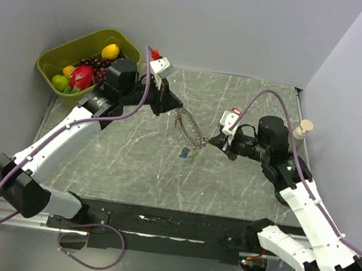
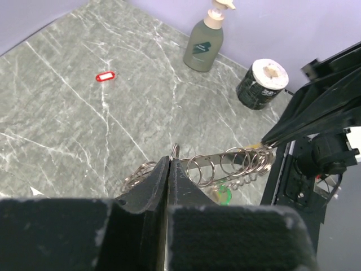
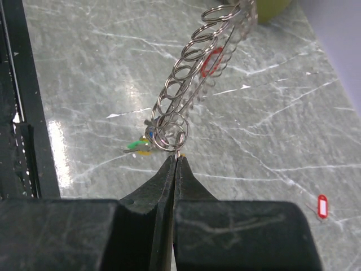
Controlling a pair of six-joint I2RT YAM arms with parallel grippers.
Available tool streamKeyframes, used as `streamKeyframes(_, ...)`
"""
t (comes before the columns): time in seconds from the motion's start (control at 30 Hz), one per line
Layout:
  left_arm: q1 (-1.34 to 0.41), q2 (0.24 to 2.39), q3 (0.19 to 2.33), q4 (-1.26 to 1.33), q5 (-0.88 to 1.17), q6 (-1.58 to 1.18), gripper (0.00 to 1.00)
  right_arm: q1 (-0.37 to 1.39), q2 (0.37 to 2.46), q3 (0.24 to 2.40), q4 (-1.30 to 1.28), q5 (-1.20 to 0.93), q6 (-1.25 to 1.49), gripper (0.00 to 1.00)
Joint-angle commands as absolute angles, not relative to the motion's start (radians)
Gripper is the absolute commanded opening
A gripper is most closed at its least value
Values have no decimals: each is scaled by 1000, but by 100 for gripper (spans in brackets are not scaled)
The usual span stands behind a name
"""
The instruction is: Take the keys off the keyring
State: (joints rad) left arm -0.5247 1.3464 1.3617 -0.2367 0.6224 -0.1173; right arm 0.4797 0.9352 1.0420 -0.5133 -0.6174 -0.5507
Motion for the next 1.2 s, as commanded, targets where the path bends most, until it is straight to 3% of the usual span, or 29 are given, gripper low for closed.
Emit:
streamKeyframes(0.0, -526, 1307, 1345, -175, 626, -112, 13, 476, 919, 1138, -520, -597, -574, 0)
streamKeyframes(0.07, -526, 1307, 1345, -175, 624, -113, 21, 476, 922, 1164, -532, -588, -580, 0)
streamKeyframes(0.17, -526, 1310, 1348, -170, 627, -121, 50, 476, 923, 1190, -555, -583, -583, 0)
streamKeyframes(0.27, -526, 1319, 1350, -167, 630, -129, 57, 476, 922, 1198, -569, -574, -586, 0)
streamKeyframes(0.8, -546, 1388, 1365, -138, 842, -187, 62, 479, 894, 1192, -607, -614, -641, 0)
streamKeyframes(1.17, -641, 1476, 1400, -178, 862, -147, 64, 509, 913, 1266, -658, -595, -675, 0)
